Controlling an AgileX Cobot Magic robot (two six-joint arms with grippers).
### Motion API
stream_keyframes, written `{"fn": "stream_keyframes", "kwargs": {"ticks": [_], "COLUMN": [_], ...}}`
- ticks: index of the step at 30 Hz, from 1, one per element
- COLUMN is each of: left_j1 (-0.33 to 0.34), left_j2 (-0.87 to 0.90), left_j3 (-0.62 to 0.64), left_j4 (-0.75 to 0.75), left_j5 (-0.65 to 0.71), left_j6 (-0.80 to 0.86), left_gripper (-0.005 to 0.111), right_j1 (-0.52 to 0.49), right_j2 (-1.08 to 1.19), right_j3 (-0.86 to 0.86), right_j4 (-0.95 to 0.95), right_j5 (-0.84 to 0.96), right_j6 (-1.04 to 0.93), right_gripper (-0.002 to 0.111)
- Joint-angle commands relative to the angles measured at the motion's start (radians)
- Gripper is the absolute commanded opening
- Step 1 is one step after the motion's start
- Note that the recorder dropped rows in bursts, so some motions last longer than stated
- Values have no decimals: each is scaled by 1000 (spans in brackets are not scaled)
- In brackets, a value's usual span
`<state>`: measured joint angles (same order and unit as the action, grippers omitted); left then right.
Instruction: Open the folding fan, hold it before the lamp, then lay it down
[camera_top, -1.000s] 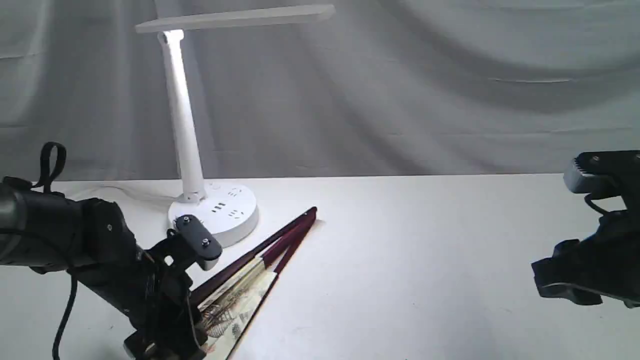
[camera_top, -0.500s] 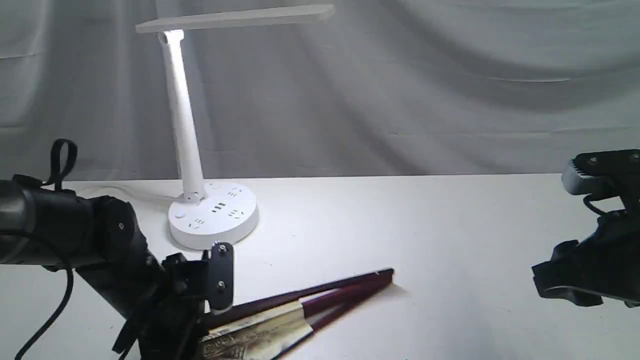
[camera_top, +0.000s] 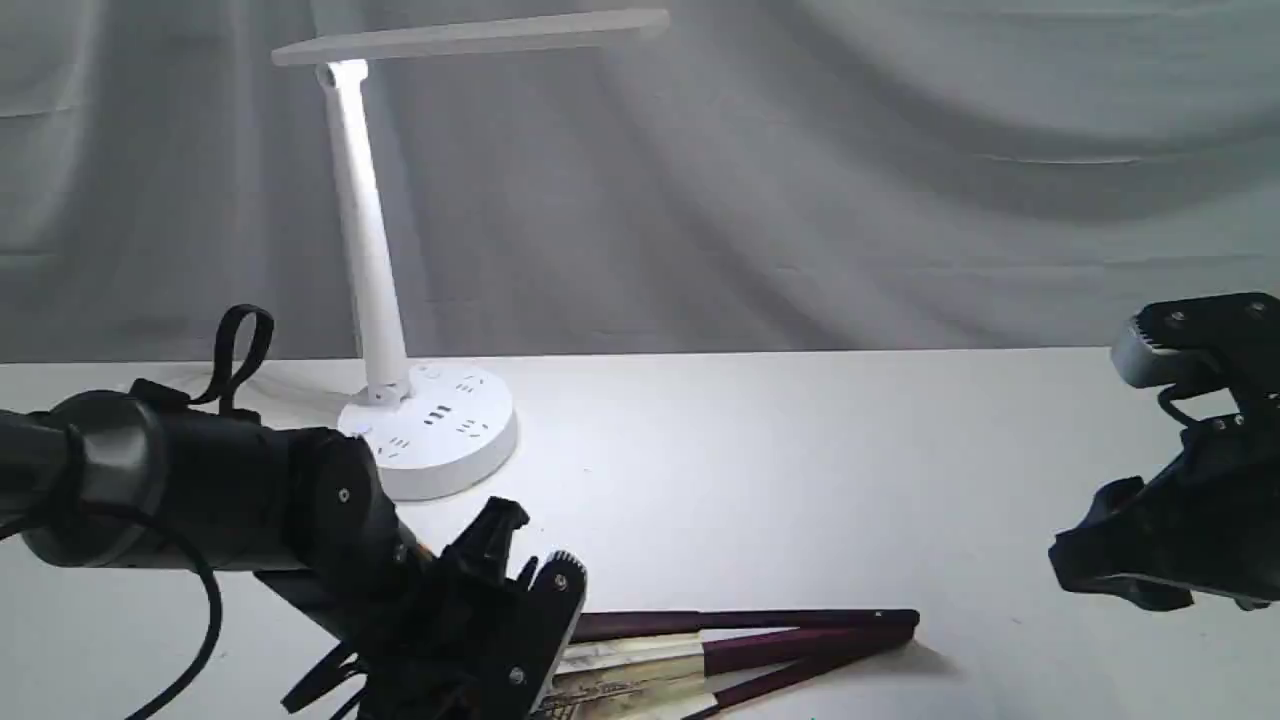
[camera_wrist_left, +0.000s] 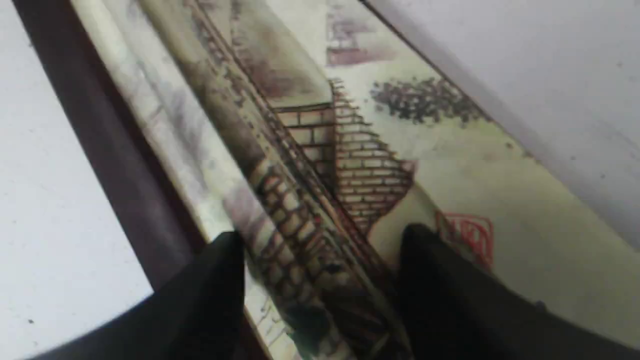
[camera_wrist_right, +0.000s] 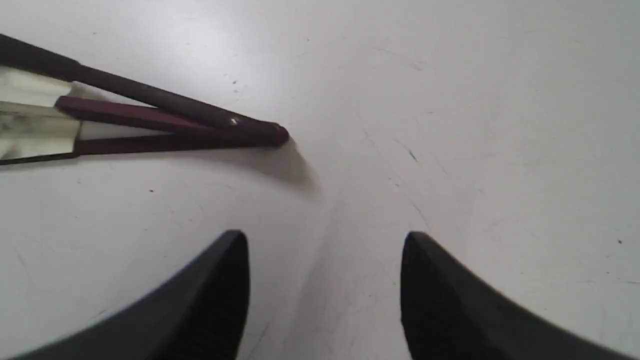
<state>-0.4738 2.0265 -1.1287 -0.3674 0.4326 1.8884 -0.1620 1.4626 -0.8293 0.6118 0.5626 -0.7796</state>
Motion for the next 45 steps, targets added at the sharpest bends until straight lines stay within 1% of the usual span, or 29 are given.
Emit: {"fn": "stream_keyframes", "kwargs": {"ticks": [1,4,6,8,12,14,16,19,22,25,27,28,31,32,33,36,38,41,45], "left_j1": [-7,-14,-26,-43,-78,-77,-73,-64,-60,-60,-60,-60,-60,-60,-60,-60,-60,-60,-60], "left_j2": [6,6,6,6,6,6,-5,-39,-85,-131,-156,-170,-194,-200,-206,-216,-218,-227,-235], "left_j3": [6,6,6,6,6,6,6,6,6,6,6,6,6,6,6,6,6,6,6], "left_j4": [-57,-124,-137,-137,-124,-134,-199,-341,-463,-589,-625,-625,-624,-614,-586,-503,-433,-308,-92], "left_j5": [-36,-27,-31,-63,-79,-89,-116,-176,-210,-235,-251,-251,-230,-214,-182,-90,-34,40,160], "left_j6": [101,173,206,206,206,206,195,160,105,-41,-154,-260,-504,-558,-634,-774,-901,-1093,-1348], "left_gripper": [48,48,48,48,44,44,44,44,44,44,44,44,44,44,44,44,44,44,44], "right_j1": [4,4,4,4,4,4,4,4,4,4,4,4,4,4,4,4,4,4,13], "right_j2": [-2,-2,-2,-2,0,0,0,2,41,99,140,157,195,207,221,256,276,289,289], "right_j3": [-5,-5,-5,-5,-5,-5,-5,-5,-18,-67,-117,-143,-203,-219,-231,-256,-267,-267,-267], "right_j4": [86,120,121,121,133,133,134,160,165,165,165,165,165,165,165,165,172,184,184], "right_j5": [32,48,52,52,59,59,59,61,110,168,204,222,257,269,278,285,297,301,286], "right_j6": [-92,-135,-135,-135,-135,-135,-135,-135,-135,-126,-121,-121,-121,-121,-121,-121,-121,-124,-154], "right_gripper": [47,47,47,47,47,47,47,47,47,47,47,46,46,46,46,46,46,46,46]}}
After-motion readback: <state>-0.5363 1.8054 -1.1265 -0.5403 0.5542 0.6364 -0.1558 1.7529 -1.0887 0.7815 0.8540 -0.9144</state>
